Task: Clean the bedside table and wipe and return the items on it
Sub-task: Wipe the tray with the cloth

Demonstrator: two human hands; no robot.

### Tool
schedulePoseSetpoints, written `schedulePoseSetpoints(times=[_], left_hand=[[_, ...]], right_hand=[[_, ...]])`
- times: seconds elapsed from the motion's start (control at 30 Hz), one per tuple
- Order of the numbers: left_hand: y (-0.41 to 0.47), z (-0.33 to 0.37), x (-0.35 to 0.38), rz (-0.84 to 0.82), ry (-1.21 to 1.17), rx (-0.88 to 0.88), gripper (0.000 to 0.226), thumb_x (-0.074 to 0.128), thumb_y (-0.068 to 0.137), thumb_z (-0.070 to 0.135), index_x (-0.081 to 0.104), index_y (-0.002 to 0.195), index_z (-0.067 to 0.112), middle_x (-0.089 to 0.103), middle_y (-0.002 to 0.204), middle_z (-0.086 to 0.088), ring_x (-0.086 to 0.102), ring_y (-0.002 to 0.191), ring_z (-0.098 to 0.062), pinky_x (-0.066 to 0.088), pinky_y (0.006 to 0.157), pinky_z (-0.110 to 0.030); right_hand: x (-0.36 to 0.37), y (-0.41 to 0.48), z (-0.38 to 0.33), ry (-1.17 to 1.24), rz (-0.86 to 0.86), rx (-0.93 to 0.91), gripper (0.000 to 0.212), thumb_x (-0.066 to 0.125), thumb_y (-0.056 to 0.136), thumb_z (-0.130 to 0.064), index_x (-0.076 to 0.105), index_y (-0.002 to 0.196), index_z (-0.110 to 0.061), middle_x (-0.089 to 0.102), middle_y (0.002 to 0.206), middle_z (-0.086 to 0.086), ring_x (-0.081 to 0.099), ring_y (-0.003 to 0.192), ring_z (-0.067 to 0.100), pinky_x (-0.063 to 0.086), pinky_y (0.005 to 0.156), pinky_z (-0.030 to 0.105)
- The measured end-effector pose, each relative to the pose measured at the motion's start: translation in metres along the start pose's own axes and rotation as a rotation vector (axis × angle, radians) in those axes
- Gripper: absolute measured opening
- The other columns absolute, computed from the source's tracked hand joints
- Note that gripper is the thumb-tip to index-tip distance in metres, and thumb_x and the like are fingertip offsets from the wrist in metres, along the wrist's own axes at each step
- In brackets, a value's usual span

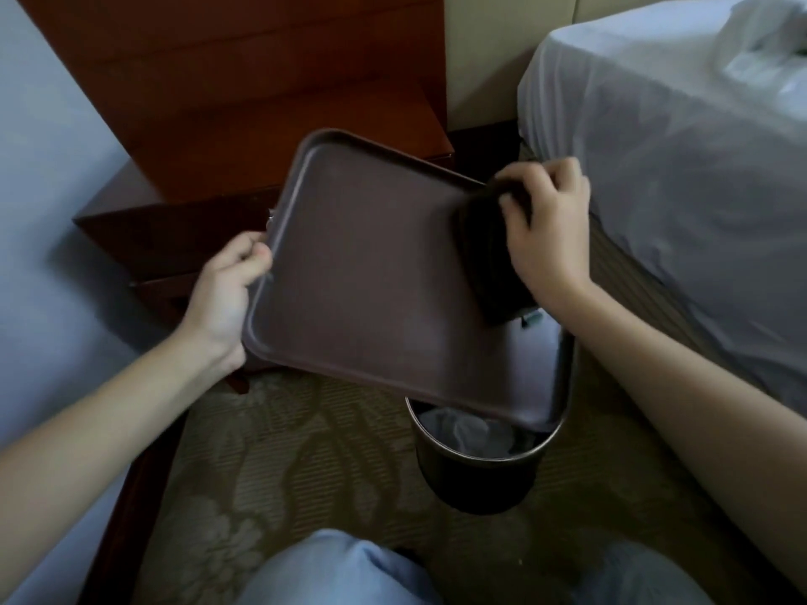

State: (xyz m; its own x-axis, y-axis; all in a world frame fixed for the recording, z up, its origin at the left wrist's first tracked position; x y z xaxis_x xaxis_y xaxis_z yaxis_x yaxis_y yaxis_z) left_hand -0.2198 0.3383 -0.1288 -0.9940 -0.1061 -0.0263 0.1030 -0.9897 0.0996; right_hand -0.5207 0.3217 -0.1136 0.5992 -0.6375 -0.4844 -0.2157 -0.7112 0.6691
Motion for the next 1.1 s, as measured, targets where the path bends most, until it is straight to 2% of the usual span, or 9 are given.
schedulePoseSetpoints(times=[0.1, 0.17, 0.37, 0.47, 0.63, 0.77, 0.93, 1.03, 1.1], left_hand=[[-0.003, -0.008, 0.015, -0.024, -0.051, -0.035, 0.025, 0.035, 0.098, 0.012, 0.056, 0.085, 0.015, 0.065, 0.067, 0.007, 0.062, 0.058, -0.007, 0.051, 0.052, -0.019], [0.000, -0.005, 0.019, -0.003, -0.032, -0.022, 0.026, 0.036, 0.098, 0.013, 0.058, 0.084, 0.015, 0.064, 0.070, 0.006, 0.062, 0.059, -0.007, 0.051, 0.053, -0.020], [0.007, -0.010, 0.016, 0.010, -0.032, -0.050, 0.026, 0.036, 0.098, 0.012, 0.059, 0.086, 0.015, 0.067, 0.063, 0.011, 0.063, 0.058, -0.005, 0.050, 0.052, -0.018], [0.016, -0.010, 0.015, 0.044, -0.033, -0.090, 0.026, 0.038, 0.097, 0.013, 0.052, 0.076, 0.016, 0.064, 0.060, 0.011, 0.060, 0.054, -0.006, 0.048, 0.055, -0.022], [0.032, 0.005, 0.010, 0.110, -0.046, -0.087, 0.026, 0.038, 0.098, 0.019, 0.052, 0.076, 0.019, 0.062, 0.079, 0.005, 0.060, 0.070, -0.012, 0.049, 0.066, -0.031], [0.043, 0.015, -0.008, 0.162, -0.090, -0.077, 0.029, 0.038, 0.099, 0.020, 0.049, 0.072, 0.021, 0.060, 0.080, 0.005, 0.059, 0.070, -0.012, 0.048, 0.069, -0.033], [0.066, 0.023, -0.024, 0.200, -0.247, -0.101, 0.020, 0.039, 0.099, 0.024, 0.058, 0.092, 0.024, 0.065, 0.096, 0.004, 0.064, 0.085, -0.014, 0.052, 0.077, -0.040], [0.091, 0.029, -0.043, 0.223, -0.296, -0.126, 0.027, 0.040, 0.098, 0.027, 0.056, 0.119, 0.022, 0.066, 0.109, 0.001, 0.066, 0.096, -0.016, 0.053, 0.079, -0.039], [0.112, 0.030, -0.061, 0.227, -0.289, -0.156, 0.024, 0.040, 0.098, 0.028, 0.061, 0.107, 0.022, 0.072, 0.094, 0.003, 0.068, 0.086, -0.013, 0.054, 0.076, -0.037]], right_hand=[[0.024, -0.005, -0.008, -0.033, -0.117, 0.090, 0.038, 0.047, 0.085, -0.039, 0.058, 0.116, -0.020, 0.047, 0.115, 0.015, 0.043, 0.105, 0.037, 0.033, 0.092, 0.041], [0.049, -0.035, -0.030, -0.103, -0.276, -0.029, 0.052, 0.052, 0.078, -0.050, 0.055, 0.121, -0.021, 0.044, 0.120, 0.017, 0.040, 0.107, 0.037, 0.031, 0.095, 0.043], [0.055, -0.091, -0.062, 0.277, -0.626, -0.309, 0.019, 0.067, 0.071, -0.016, 0.065, 0.090, -0.015, 0.046, 0.097, -0.001, 0.050, 0.091, 0.025, 0.038, 0.085, 0.031], [0.031, -0.076, -0.061, 0.509, -0.721, -0.212, 0.017, 0.066, 0.071, -0.010, 0.065, 0.085, -0.020, 0.048, 0.092, -0.005, 0.053, 0.089, 0.008, 0.038, 0.086, 0.016], [-0.049, -0.005, -0.031, 0.701, -0.395, 0.110, 0.013, 0.056, 0.077, -0.029, 0.064, 0.067, -0.026, 0.059, 0.077, -0.006, 0.056, 0.080, 0.002, 0.038, 0.082, 0.017], [-0.078, 0.023, 0.022, 0.394, -0.241, 0.466, 0.041, 0.052, 0.089, -0.042, 0.064, 0.063, -0.011, 0.057, 0.055, -0.007, 0.052, 0.053, 0.004, 0.039, 0.058, 0.021], [-0.025, 0.032, 0.034, -0.050, -0.587, 0.473, 0.039, 0.054, 0.085, -0.054, 0.067, 0.097, -0.020, 0.061, 0.092, 0.002, 0.054, 0.079, 0.015, 0.037, 0.069, 0.025], [0.010, 0.044, 0.020, -0.019, -0.700, 0.485, 0.038, 0.055, 0.086, -0.052, 0.069, 0.102, -0.021, 0.065, 0.087, -0.002, 0.056, 0.072, 0.009, 0.040, 0.065, 0.023], [0.027, 0.057, 0.014, 0.097, -0.682, 0.583, 0.039, 0.058, 0.086, -0.048, 0.067, 0.109, -0.018, 0.063, 0.081, -0.005, 0.058, 0.069, 0.007, 0.040, 0.056, 0.021]])
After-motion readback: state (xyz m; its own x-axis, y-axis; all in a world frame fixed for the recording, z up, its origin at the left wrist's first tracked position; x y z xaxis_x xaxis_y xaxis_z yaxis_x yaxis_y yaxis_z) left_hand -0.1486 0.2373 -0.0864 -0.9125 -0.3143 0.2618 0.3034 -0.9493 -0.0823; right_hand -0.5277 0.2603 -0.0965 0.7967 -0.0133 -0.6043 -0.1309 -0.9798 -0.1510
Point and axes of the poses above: each hand's wrist, its own y-axis towards the middle knuckle, its own x-axis out of the palm, z = x × y, the point moved 8 cm from there along y, towards the middle knuckle
